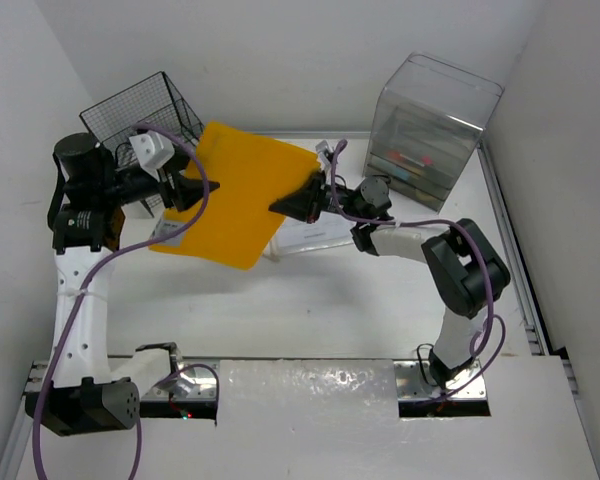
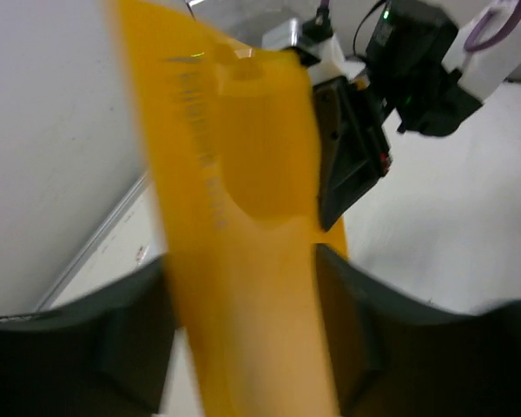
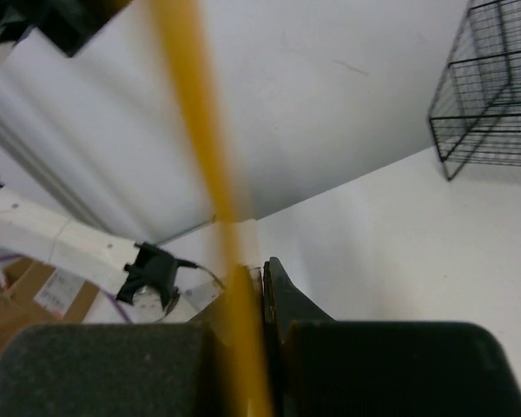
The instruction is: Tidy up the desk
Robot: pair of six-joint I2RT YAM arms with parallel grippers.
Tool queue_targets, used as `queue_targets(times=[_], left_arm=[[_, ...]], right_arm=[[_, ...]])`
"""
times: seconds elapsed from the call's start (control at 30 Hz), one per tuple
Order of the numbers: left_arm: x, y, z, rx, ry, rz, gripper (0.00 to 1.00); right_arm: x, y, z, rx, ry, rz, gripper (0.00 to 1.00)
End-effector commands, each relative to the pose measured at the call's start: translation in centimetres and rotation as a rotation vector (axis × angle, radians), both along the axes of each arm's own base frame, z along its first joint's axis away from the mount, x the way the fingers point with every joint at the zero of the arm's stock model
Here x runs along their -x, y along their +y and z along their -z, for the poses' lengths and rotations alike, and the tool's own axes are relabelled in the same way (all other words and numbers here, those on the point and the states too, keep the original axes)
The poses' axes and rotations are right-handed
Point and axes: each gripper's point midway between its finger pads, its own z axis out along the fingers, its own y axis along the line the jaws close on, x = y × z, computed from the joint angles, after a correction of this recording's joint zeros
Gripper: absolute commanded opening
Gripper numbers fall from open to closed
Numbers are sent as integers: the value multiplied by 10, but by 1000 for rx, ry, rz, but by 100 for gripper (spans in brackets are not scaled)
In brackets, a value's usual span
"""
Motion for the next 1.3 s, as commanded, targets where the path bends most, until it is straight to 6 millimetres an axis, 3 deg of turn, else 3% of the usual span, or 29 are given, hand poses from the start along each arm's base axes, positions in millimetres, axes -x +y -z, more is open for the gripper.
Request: queue_targets(times=[0.0, 0.13, 0.2, 0.23, 0.27, 0.3, 0.33, 0.5, 0.53, 0.6, 0.63, 0.67, 0.7, 0.73, 0.77, 0.8, 0.83, 0.9, 0.93, 1.0, 1.03, 1.17, 1.27], left_arm=[[8, -2, 24, -75, -16, 50, 63], [4, 0, 31, -97, 2, 35, 70], [1, 1, 32, -103, -1, 36, 60], [0, 1, 32, -104, 2, 38, 51], [-1, 1, 31, -103, 4, 38, 32], [0, 1, 31, -101, 5, 41, 20], [-1, 1, 31, -97, 10, 39, 1], [1, 0, 28, -79, 18, 30, 0], [0, 0, 24, -56, 15, 12, 0], [-4, 3, 18, -38, 0, -33, 0], [-7, 3, 10, -20, -25, -51, 0], [-9, 6, 7, -18, -33, -77, 0], [-12, 7, 3, -12, -34, -93, 0], [-16, 9, -3, 1, -36, -117, 0], [-23, 14, -7, 3, -47, -155, 0], [-26, 17, -11, 4, -60, -177, 0], [-31, 20, -18, 8, -87, -202, 0], [-42, 31, -28, 5, -115, -263, 0], [-48, 35, -32, 2, -127, -277, 0], [-55, 47, -47, -2, -168, -310, 0], [-65, 54, -52, 6, -181, -325, 0], [-87, 95, -87, 53, -237, -376, 0], [-106, 113, -113, 86, -297, -409, 0]], right_arm=[[56, -12, -85, -216, -429, -77, 0], [70, -14, -87, -208, -462, -138, 0], [74, -14, -86, -197, -472, -157, 0], [75, -15, -86, -194, -476, -161, 0], [75, -15, -85, -189, -472, -161, 0], [75, -15, -85, -185, -482, -156, 0], [74, -14, -82, -172, -469, -154, 0], [57, -9, -67, -103, -451, -88, 0], [48, -8, -59, -64, -404, -52, 5], [36, -8, -50, -20, -430, 14, 43], [30, -8, -34, 32, -382, 42, 57], [20, -12, -36, 45, -375, 110, 66], [12, -15, -31, 76, -403, 164, 99], [4, -19, -13, 141, -352, 206, 99], [-1, -25, -15, 165, -355, 260, 99], [-19, -35, -10, 209, -367, 370, 99], [-24, -42, 8, 279, -325, 408, 99], [-38, -61, 10, 339, -337, 530, 99], [-37, -68, 21, 378, -320, 551, 99], [-35, -79, 21, 399, -351, 593, 99], [-31, -85, 33, 424, -347, 595, 99], [-16, -90, 44, 444, -364, 567, 99], [-6, -89, 52, 438, -361, 535, 99]])
